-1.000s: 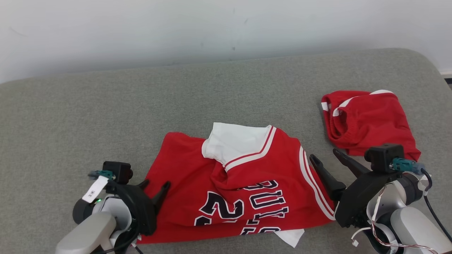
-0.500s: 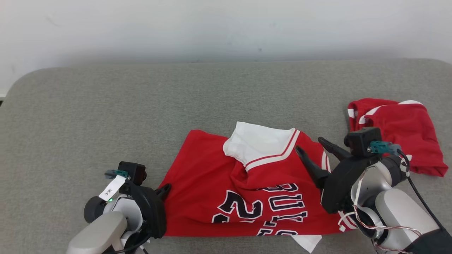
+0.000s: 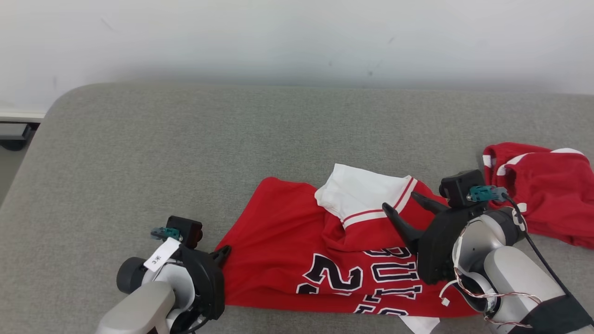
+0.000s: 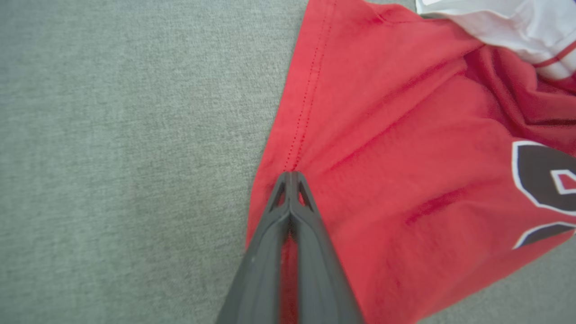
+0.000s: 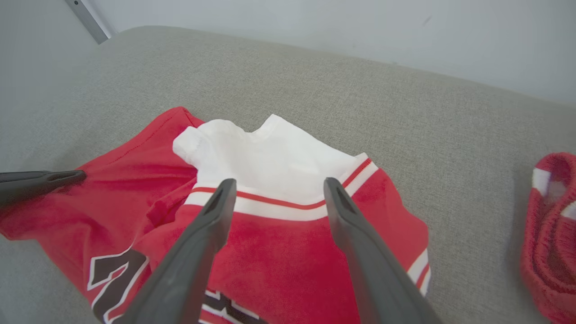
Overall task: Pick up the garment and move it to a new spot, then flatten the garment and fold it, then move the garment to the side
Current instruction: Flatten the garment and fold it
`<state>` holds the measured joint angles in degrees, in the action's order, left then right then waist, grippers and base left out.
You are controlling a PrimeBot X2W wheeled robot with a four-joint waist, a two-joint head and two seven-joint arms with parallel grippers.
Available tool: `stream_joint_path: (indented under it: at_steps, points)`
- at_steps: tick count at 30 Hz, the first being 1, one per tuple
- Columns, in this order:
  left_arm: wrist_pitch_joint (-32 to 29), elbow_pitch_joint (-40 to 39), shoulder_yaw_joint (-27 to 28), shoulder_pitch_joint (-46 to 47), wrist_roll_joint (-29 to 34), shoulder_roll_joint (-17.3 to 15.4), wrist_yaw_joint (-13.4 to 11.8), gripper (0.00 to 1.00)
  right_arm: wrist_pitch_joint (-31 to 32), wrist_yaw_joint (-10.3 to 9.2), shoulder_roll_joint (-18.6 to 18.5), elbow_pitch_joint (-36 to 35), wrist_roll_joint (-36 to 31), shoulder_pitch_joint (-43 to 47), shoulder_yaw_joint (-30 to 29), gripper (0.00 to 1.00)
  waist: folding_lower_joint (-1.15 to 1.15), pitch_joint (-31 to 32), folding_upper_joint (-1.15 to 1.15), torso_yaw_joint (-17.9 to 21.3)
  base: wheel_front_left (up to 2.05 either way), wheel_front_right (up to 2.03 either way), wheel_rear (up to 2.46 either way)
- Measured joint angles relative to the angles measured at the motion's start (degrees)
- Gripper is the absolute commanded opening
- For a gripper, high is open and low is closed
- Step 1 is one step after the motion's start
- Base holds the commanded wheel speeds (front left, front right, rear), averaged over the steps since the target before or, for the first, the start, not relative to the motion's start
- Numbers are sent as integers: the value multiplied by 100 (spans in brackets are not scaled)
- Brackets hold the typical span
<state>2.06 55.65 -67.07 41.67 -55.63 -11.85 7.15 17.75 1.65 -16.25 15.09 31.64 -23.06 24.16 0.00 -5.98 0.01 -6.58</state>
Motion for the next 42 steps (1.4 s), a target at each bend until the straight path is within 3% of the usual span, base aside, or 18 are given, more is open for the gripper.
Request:
stream_joint_path:
  at_steps: [14,25,26,27,28,42]
  points:
    - [203,-327,-64,-191,80,-13,-18,0,280,240,148,745,9,-461,232,100,0,124,0,-518,0,0,0]
    - [285,-533,-44,-298,55,-110,-64,0,907,370,269,1636,-252,-943,884,100,-1,160,-1,-828,0,0,0]
    - [283,-557,-51,-306,55,-88,-63,0,907,387,249,1690,-303,-969,892,42,-1,164,0,-841,0,0,0]
    - [283,-600,-55,-315,55,-67,-63,0,906,390,223,1751,-328,-985,898,4,0,168,0,-857,0,0,0]
    - [287,-648,-41,-349,45,-57,-63,0,901,391,213,1808,-328,-1006,896,0,-1,175,0,-874,0,0,0]
    - [263,-886,-58,-1212,-222,-519,-92,0,38,449,164,1818,-64,-783,494,0,-1,463,-1,-686,0,0,0]
